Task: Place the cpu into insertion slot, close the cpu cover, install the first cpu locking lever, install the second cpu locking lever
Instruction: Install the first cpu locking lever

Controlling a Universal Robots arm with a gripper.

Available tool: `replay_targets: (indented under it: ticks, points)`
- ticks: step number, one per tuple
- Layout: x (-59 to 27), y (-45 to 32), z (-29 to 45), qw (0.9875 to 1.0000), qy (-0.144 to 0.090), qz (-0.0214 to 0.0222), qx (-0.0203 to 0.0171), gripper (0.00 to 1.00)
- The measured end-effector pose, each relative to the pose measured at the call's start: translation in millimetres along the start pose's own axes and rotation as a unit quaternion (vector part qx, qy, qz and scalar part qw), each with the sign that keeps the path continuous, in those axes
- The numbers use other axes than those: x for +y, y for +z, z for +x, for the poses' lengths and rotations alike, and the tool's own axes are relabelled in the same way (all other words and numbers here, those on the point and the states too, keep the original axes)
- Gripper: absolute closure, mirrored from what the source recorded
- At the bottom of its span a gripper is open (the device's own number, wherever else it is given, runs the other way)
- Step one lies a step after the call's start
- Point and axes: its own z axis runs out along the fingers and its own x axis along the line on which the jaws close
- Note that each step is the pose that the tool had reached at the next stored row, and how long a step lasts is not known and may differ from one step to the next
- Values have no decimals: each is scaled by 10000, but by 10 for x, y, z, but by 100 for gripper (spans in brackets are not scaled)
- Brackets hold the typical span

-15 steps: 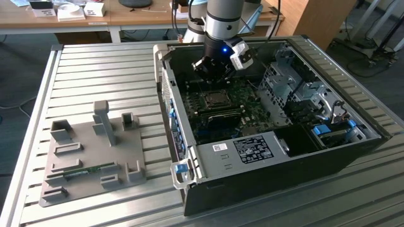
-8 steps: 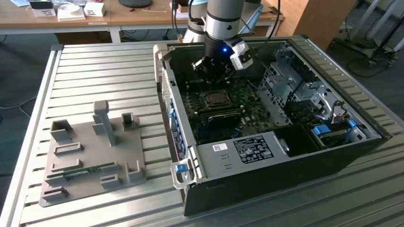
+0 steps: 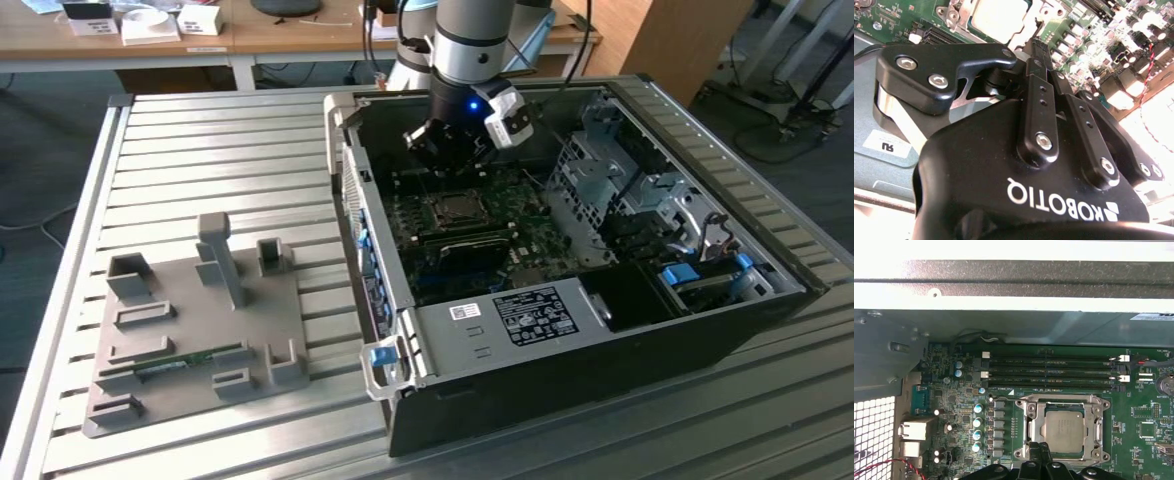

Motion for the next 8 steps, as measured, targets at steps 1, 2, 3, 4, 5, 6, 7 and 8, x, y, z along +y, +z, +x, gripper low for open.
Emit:
replay_targets:
  ticks: [1, 2, 3, 4, 5, 6, 7, 8]
  points:
    - [0, 0, 0, 10000, 0, 0, 0, 89]
    - [0, 0, 0, 10000, 0, 0, 0, 89]
    - [0, 0, 0, 10000, 0, 0, 0, 89]
    - [0, 0, 1, 10000, 0, 0, 1, 89]
    - [0, 0, 1, 10000, 1, 0, 10, 89]
    - [0, 1, 1, 10000, 2, 0, 35, 89]
    - [0, 2, 1, 10000, 4, -1, 74, 89]
    - [0, 3, 0, 9999, 5, -2, 112, 89]
